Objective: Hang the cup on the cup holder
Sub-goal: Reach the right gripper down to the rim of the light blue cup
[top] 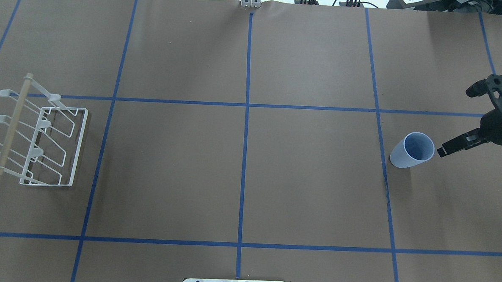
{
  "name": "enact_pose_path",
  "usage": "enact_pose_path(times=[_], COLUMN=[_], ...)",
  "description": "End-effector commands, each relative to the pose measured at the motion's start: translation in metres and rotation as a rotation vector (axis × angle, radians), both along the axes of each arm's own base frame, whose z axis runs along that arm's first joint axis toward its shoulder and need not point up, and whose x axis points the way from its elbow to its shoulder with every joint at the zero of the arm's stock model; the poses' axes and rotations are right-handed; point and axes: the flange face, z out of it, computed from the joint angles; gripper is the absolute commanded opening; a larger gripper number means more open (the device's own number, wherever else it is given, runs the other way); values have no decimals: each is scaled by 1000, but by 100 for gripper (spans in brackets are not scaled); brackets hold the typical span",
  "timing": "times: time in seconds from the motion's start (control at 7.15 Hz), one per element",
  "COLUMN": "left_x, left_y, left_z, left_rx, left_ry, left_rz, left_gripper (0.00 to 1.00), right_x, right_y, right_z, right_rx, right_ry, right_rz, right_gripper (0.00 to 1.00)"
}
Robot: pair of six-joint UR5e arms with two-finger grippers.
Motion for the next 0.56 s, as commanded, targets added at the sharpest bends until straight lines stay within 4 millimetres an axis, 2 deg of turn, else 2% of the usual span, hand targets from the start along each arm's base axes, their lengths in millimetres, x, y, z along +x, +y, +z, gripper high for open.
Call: enact_pose_path(times=[0.0, 0.14, 0.28, 0.42], left_x=[-1, 0, -1, -1], left_y=[0, 0, 0, 0], left_z=[0, -1, -1, 0], left_rx=[0, 1, 2, 2], left_ry=[0, 0, -3, -4], left_rz=[-2, 0, -3, -4], left_gripper=[98, 98, 98, 98], right_x=[-10, -26, -36, -37], right_y=[-2, -10, -8, -9], right_z=[-6, -25, -27, -25], right_rx=[-13, -37, -44, -48], right_ry=[1, -8, 5, 10], right_rz=[11, 52, 62, 63], right_gripper=[95, 95, 95, 96])
